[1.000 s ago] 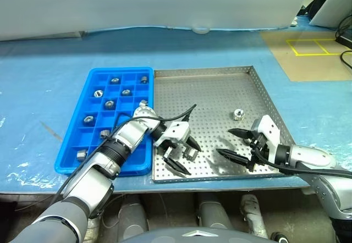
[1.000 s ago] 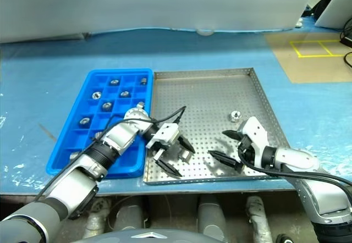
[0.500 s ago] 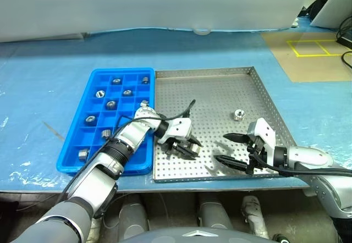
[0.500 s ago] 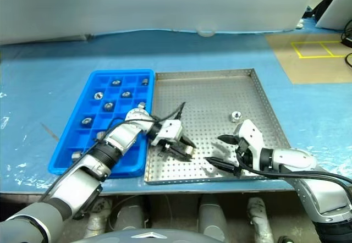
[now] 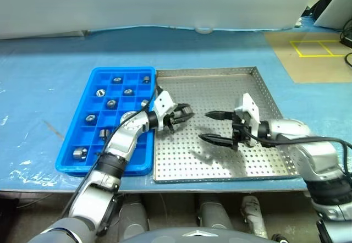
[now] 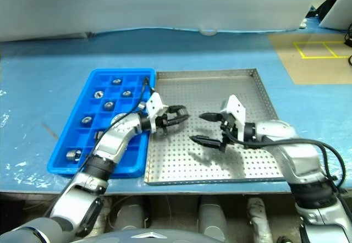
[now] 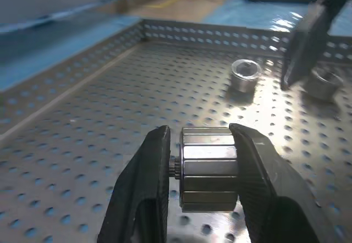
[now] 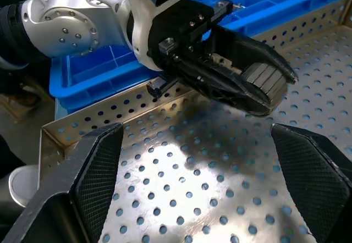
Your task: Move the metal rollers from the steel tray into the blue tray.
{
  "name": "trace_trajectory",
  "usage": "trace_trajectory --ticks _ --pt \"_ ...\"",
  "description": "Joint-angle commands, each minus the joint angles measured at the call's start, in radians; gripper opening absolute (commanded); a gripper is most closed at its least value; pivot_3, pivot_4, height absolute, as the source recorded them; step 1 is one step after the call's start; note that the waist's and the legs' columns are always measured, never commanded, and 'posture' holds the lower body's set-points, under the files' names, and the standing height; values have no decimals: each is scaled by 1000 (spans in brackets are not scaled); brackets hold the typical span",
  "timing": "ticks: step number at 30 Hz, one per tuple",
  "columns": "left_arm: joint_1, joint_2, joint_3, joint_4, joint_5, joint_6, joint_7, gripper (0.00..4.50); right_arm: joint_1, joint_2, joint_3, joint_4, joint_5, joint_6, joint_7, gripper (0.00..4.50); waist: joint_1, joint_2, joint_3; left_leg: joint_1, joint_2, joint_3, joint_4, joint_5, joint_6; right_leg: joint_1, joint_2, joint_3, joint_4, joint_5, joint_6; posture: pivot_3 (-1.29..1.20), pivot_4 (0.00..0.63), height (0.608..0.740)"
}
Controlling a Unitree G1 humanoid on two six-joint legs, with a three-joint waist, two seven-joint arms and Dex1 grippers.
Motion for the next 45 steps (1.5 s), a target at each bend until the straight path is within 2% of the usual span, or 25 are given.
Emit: trace_trajectory --ticks 1,8,14,22,31,32,37,41,45 --pt "94 11 95 -185 -17 36 145 1277 -82 33 48 104 -47 -84 66 4500 13 0 0 0 0 0 0 0 0 0 0 0 1 0 0 48 150 740" --pt "293 6 161 -463 -29 124 319 1277 -256 139 99 322 -94 -181 169 4500 75 -2 1 -2 0 0 1 0 0 0 -2 -2 1 0 0 224 150 740" --pt "392 20 158 -567 -32 192 386 1277 -334 195 123 444 -138 -245 234 4500 127 -2 1 -3 0 -1 1 0 0 0 -2 -3 1 0 0 285 150 740" --pt "407 53 126 -560 -10 237 415 1277 -350 236 125 493 -172 -280 261 4500 144 -2 1 -3 0 -2 1 0 -1 -1 -2 -3 2 0 0 313 150 740" --pt "400 58 126 -539 -25 263 431 1277 -327 220 109 472 -175 -275 253 4500 145 -2 1 -3 0 -2 1 0 -1 -1 -2 -3 2 0 0 292 150 740" --pt "400 54 129 -538 -34 270 431 2019 -324 220 109 467 -175 -274 252 4500 145 -2 1 -3 0 -2 1 0 -1 -1 -2 -3 2 0 0 292 150 740" --pt "349 57 114 -516 -85 298 379 3575 -314 207 92 450 -170 -265 236 4500 145 -2 1 -3 0 -2 1 1 -1 -1 -2 -3 3 0 0 252 150 740" --pt "267 77 76 -447 -121 262 268 3575 -272 189 62 401 -170 -256 184 4500 144 -2 1 -3 -1 -2 2 1 -2 -1 -2 -2 4 0 0 160 150 740" --pt "149 73 48 -328 -140 218 176 3575 -204 174 -16 311 -164 -238 67 4500 138 -2 1 -3 -1 -2 2 1 -2 -1 -1 -2 4 0 0 40 150 740"
